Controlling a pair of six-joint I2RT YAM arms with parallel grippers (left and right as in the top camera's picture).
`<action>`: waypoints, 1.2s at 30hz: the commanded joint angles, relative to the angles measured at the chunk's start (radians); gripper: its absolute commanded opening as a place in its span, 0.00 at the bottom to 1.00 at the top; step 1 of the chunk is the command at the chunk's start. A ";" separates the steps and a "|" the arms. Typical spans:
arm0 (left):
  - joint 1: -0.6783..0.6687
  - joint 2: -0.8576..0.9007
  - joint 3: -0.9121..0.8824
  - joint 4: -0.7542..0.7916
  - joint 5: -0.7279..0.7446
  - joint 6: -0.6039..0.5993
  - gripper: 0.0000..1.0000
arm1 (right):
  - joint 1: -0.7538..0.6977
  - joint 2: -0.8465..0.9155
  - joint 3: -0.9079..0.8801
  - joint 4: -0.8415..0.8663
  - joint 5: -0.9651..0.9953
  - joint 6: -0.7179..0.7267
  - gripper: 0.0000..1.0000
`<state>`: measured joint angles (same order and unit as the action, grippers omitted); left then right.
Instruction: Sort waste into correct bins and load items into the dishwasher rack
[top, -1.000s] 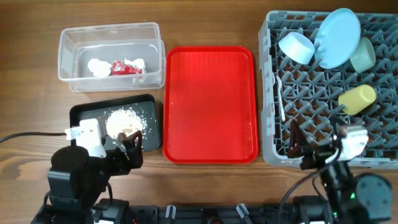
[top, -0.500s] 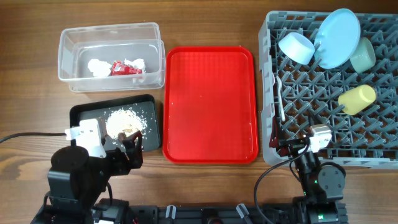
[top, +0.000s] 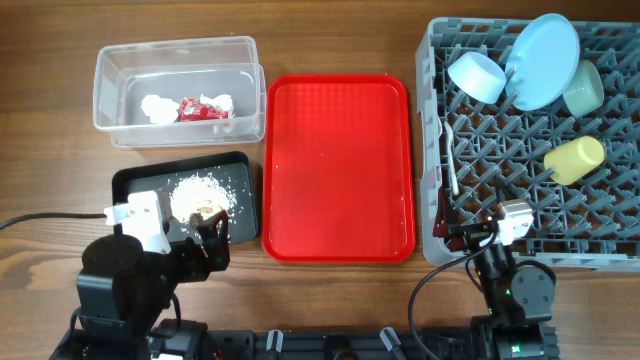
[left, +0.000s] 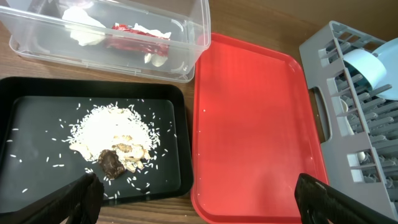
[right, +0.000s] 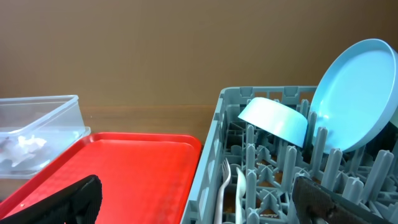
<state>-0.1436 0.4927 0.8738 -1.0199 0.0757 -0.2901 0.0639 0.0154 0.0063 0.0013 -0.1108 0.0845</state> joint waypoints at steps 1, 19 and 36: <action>0.002 -0.002 -0.006 0.003 -0.006 -0.006 1.00 | 0.005 -0.012 -0.001 0.005 0.006 -0.006 1.00; 0.186 -0.359 -0.452 0.345 -0.076 -0.010 1.00 | 0.005 -0.012 -0.001 0.005 0.006 -0.006 1.00; 0.186 -0.490 -0.868 0.946 -0.077 0.006 1.00 | 0.005 -0.012 -0.001 0.005 0.006 -0.006 0.99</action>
<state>0.0349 0.0135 0.0120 -0.0738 0.0074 -0.2935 0.0639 0.0154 0.0059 0.0010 -0.1108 0.0845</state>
